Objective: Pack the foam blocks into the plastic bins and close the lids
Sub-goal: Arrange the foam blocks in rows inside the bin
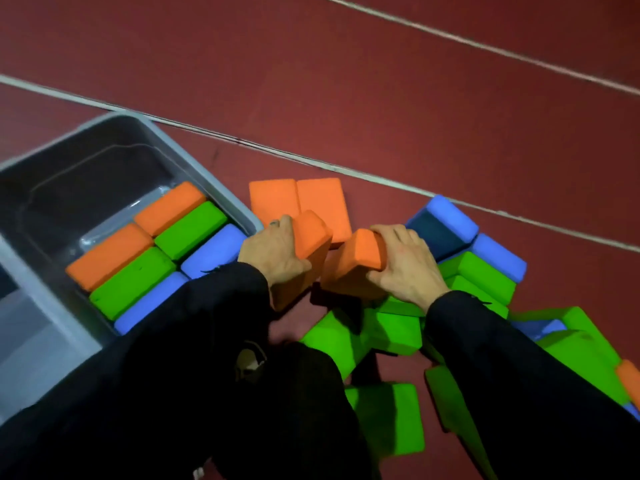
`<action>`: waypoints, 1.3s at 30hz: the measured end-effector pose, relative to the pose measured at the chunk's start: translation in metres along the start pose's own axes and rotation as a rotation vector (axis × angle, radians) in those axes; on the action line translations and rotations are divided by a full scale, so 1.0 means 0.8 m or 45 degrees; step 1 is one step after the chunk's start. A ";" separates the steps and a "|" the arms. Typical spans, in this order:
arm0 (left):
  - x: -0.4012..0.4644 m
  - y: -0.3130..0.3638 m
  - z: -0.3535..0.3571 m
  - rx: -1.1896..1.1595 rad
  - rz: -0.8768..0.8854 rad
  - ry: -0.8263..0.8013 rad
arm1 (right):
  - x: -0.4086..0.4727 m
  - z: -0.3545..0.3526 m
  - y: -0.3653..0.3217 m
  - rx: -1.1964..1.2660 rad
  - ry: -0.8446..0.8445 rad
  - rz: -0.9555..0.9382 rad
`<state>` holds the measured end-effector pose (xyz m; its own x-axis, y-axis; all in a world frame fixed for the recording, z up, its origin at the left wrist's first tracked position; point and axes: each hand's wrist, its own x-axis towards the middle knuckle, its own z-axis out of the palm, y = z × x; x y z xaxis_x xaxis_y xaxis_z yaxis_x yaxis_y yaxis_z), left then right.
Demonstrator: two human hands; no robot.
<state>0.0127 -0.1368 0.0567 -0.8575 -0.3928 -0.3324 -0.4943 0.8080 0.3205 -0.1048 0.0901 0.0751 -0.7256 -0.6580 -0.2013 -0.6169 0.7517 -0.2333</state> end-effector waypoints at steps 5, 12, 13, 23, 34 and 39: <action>-0.102 -0.040 -0.078 -0.120 -0.088 0.244 | -0.027 -0.050 -0.056 0.015 0.065 -0.114; -0.231 -0.160 -0.175 -0.301 -0.333 0.702 | -0.024 -0.115 -0.179 0.136 0.363 -0.305; -0.238 -0.179 -0.186 -0.266 -0.349 0.771 | -0.018 -0.118 -0.197 0.183 0.398 -0.319; -0.157 -0.346 -0.202 -0.023 -0.585 0.907 | 0.151 -0.062 -0.353 0.419 0.325 -0.453; -0.041 -0.419 -0.128 0.115 -0.417 0.561 | 0.287 0.004 -0.455 0.043 0.329 -0.862; -0.045 -0.445 -0.106 0.191 -0.432 0.485 | 0.315 0.020 -0.497 -0.101 0.317 -1.070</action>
<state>0.2077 -0.4477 0.0298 -0.6579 -0.7520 -0.0406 -0.7509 0.6509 0.1116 -0.0375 -0.3754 0.1018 -0.0613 -0.9729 0.2228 -0.9894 0.0298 -0.1420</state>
